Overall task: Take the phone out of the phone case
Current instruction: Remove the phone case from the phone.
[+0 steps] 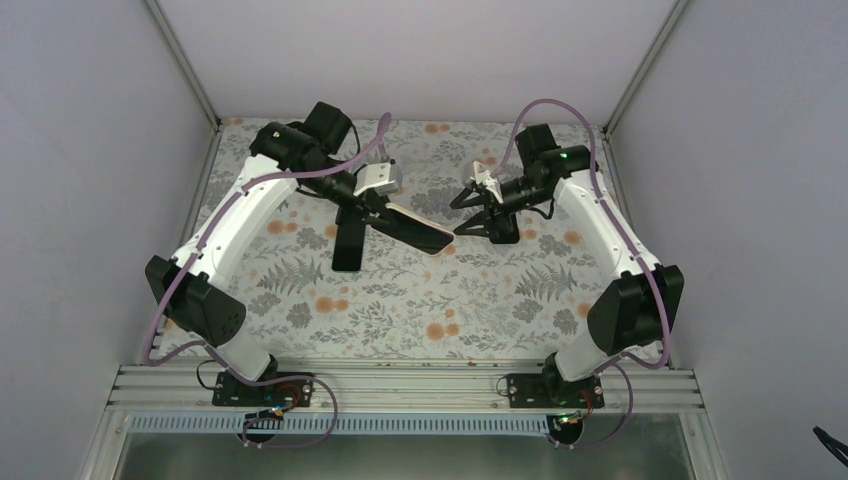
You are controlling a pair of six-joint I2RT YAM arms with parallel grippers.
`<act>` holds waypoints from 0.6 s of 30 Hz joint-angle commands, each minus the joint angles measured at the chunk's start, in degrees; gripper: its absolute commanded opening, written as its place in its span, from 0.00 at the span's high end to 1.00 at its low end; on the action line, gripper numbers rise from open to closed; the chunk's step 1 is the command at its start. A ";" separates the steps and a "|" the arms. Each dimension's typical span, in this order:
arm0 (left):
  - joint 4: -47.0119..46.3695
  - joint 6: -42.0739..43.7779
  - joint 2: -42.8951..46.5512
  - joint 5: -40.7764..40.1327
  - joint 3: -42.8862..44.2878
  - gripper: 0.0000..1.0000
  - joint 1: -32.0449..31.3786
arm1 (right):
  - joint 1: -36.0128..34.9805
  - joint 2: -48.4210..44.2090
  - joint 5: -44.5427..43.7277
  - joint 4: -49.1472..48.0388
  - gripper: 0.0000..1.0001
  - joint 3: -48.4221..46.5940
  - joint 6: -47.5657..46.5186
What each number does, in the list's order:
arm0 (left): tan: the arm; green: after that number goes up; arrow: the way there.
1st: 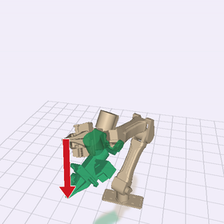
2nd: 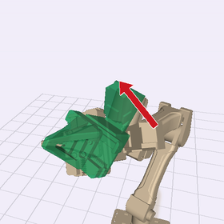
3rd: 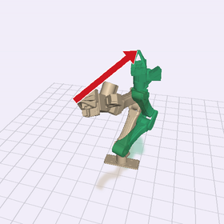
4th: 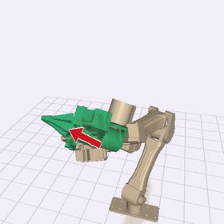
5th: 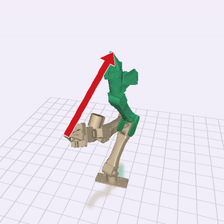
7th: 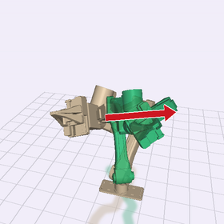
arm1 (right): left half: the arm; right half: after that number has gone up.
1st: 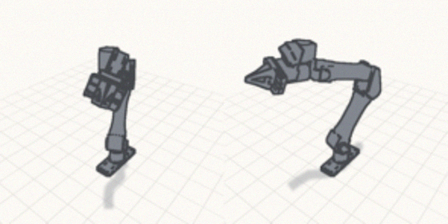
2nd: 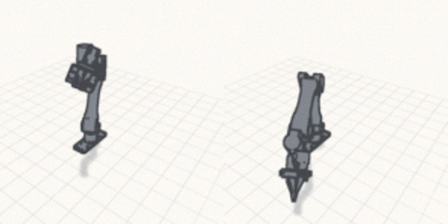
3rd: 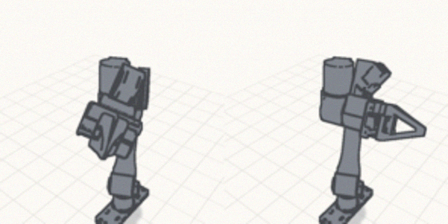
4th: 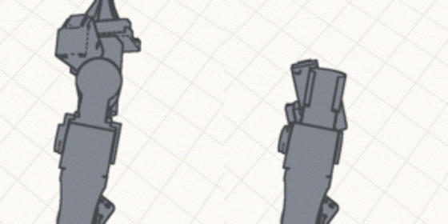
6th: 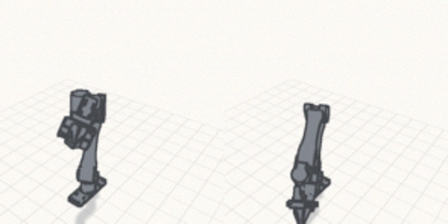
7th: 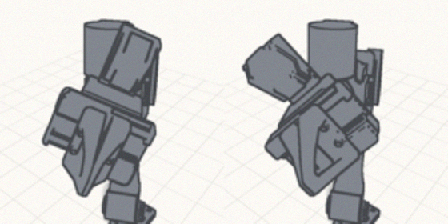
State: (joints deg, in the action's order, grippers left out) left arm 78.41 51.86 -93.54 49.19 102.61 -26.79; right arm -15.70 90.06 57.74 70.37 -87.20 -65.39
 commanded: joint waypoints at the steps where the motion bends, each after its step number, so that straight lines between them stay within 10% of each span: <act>1: -0.66 0.88 0.54 2.33 2.33 0.98 0.16 | -0.40 0.29 1.98 0.17 0.36 0.91 -1.24; 18: -0.73 0.97 -0.28 2.44 2.89 0.98 0.42 | -0.69 -1.39 1.94 1.17 0.37 2.64 -2.02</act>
State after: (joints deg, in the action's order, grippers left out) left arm 78.41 51.88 -93.54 48.27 102.87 -26.74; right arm -15.75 89.97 57.80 70.91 -85.32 -66.30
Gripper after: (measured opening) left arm 0.113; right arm 0.629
